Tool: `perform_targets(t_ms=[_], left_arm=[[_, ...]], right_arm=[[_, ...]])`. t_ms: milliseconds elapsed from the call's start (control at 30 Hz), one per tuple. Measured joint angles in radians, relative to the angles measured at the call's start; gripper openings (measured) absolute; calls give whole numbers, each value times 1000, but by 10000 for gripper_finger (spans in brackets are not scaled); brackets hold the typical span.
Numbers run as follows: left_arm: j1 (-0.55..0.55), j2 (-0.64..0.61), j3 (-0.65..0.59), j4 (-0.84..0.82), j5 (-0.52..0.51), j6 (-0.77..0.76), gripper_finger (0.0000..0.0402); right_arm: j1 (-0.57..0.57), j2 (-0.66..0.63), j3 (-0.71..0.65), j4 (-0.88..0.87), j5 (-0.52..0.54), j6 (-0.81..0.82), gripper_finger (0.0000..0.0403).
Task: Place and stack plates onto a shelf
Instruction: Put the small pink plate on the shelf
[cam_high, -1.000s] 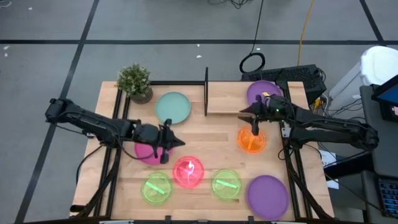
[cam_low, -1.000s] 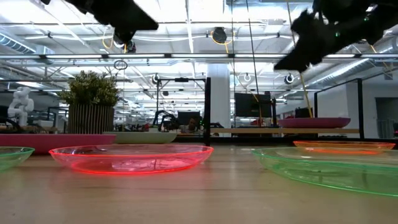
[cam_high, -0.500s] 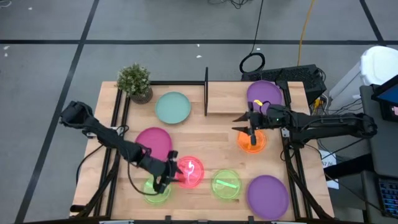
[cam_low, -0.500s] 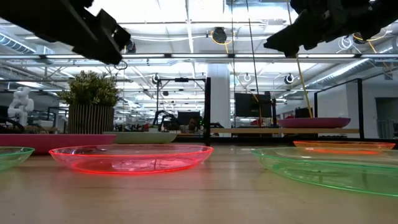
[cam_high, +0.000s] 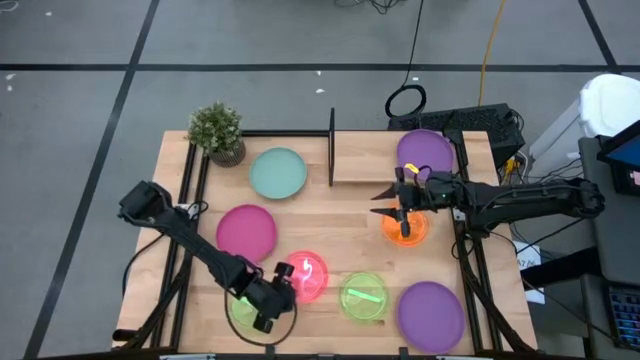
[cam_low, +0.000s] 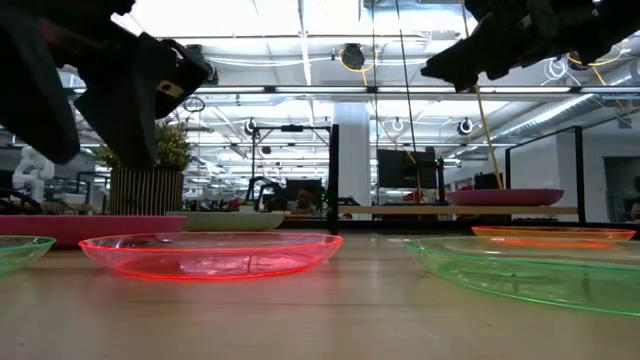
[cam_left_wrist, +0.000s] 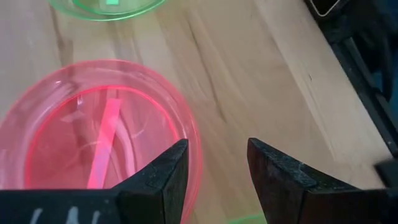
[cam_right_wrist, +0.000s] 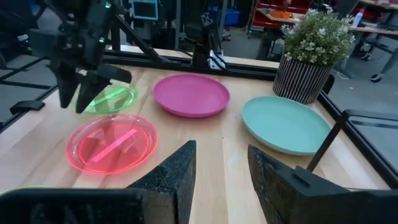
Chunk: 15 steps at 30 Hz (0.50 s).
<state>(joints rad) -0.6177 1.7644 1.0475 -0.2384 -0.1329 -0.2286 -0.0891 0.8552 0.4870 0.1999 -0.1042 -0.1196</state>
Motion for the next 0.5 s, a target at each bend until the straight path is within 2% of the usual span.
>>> perform_targets(t_ms=[233, 500], left_arm=[[0, 82, 31, -18, -20, -36, 170], [-5, 107, 31, -47, -96, -89, 170]], right_arm=[[0, 0, 0, 11, 3, -60, 130], [0, 0, 0, 19, 4, -84, 130]])
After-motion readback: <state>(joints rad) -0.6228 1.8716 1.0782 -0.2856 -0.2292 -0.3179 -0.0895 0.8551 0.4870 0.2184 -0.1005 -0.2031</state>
